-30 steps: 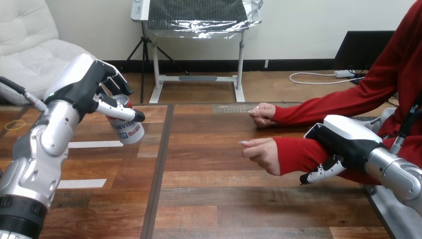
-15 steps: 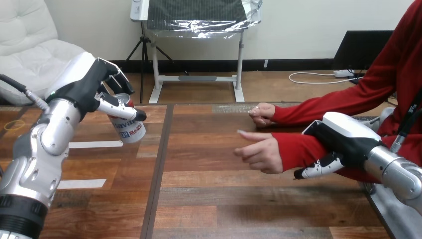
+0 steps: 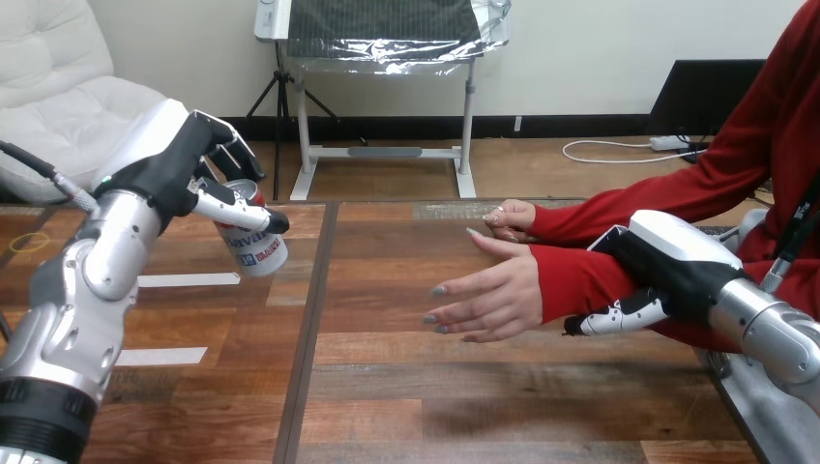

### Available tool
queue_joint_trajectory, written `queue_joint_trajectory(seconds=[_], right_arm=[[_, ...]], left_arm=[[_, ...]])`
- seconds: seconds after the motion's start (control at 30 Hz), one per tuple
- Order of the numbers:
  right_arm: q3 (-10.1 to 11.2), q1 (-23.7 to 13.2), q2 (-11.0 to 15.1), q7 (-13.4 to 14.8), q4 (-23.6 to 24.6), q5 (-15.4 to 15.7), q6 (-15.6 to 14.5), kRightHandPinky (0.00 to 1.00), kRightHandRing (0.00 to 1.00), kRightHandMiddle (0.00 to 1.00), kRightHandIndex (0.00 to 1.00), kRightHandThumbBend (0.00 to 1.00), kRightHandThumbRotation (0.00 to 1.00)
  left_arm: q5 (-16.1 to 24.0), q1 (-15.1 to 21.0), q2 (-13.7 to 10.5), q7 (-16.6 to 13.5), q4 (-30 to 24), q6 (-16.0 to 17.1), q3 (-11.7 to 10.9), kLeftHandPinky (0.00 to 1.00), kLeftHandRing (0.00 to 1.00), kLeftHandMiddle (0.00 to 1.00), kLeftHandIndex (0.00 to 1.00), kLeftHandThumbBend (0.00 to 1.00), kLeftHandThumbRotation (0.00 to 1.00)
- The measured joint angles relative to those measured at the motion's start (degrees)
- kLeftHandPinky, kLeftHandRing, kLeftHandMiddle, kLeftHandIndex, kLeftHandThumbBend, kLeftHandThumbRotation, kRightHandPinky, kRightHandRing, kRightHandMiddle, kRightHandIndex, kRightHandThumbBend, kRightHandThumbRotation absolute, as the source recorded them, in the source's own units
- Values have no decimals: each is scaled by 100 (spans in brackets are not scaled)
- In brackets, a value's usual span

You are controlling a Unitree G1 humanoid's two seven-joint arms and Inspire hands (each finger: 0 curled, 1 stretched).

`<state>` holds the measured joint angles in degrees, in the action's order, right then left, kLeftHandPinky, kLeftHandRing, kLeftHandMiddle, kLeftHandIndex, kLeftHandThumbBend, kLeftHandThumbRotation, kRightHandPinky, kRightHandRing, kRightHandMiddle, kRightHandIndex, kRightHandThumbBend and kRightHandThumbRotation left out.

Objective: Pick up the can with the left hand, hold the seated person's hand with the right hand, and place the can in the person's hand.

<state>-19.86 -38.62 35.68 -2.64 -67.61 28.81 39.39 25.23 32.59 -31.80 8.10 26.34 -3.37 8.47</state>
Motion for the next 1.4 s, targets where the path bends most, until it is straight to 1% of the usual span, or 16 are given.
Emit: queue_joint_trajectory(seconds=[0.2, 0.37, 0.6, 0.73, 1.0, 1.4], right_arm=[[12, 0, -32, -11, 16, -77, 0, 19, 22, 27, 30, 66, 26], [13, 0, -56, -16, 51, -99, 4, 21, 23, 29, 31, 67, 28], [14, 0, -108, -16, 103, -104, 8, 21, 24, 29, 31, 68, 30], [18, -1, -163, -16, 144, -110, 8, 22, 25, 30, 31, 69, 30], [18, -5, -221, -82, 224, -172, 8, 24, 26, 30, 30, 69, 28], [22, -26, -305, -188, 289, -221, -28, 23, 25, 29, 29, 70, 29]], left_arm=[[4, 1, 116, 1, 0, -7, 8, 30, 36, 43, 43, 75, 0], [4, 1, 218, 1, 0, 5, 26, 31, 36, 43, 43, 76, 0], [5, 9, 364, 0, 5, 206, 60, 31, 36, 43, 43, 76, 0], [11, 28, 432, 0, 5, 258, 102, 30, 36, 43, 43, 76, 0], [8, 121, 642, 0, 20, 259, 174, 31, 36, 43, 43, 76, 0], [-6, 319, 961, -24, 196, 374, 236, 32, 37, 44, 43, 75, 0]])
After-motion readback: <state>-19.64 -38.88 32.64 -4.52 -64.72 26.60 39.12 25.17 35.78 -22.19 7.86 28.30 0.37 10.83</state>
